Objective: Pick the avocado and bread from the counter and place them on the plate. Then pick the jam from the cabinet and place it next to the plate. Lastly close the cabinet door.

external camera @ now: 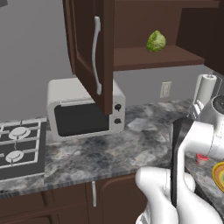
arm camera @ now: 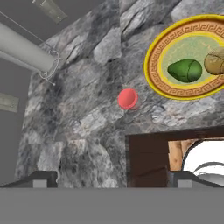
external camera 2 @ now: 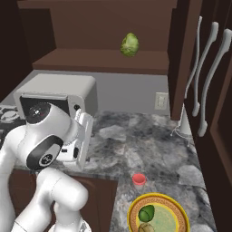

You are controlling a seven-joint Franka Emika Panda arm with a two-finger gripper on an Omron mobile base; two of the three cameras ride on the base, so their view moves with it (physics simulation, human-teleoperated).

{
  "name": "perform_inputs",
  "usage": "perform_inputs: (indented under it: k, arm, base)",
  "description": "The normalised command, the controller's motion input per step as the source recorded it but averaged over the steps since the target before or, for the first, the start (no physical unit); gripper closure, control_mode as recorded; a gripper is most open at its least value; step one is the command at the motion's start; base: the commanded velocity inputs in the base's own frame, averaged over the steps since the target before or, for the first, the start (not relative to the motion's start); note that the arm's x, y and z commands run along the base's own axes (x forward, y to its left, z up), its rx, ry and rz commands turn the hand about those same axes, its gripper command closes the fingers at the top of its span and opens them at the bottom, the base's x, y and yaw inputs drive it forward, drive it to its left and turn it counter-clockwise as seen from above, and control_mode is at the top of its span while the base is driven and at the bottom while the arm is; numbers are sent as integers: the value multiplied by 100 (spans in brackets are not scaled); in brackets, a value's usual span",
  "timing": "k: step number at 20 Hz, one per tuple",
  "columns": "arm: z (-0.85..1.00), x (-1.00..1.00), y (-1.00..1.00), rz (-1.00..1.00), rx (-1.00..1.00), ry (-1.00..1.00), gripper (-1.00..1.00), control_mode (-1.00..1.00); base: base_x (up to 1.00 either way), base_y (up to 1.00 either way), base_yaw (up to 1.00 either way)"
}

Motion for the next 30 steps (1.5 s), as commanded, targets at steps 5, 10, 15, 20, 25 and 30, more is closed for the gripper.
perform_inputs:
  k: [5, 10, 15, 20, 25, 30]
  arm:
    - [1, -65, 58, 3, -15, -24, -100, -100]
    - [-4, -67, 54, 0, -15, -19, -100, -100]
    - [-10, -70, 54, 0, -14, -15, -100, -100]
    - [-6, -76, 55, 1, -12, -20, -100, -100]
    - [-1, -60, 59, 3, -13, -23, -100, -100]
    - [0, -39, 65, 1, -13, -21, -100, -100]
  base:
    - [0, 0, 0]
    - [0, 0, 0]
    - [0, 0, 0]
    - [0, 0, 0]
    - [0, 0, 0]
    - [0, 0, 0]
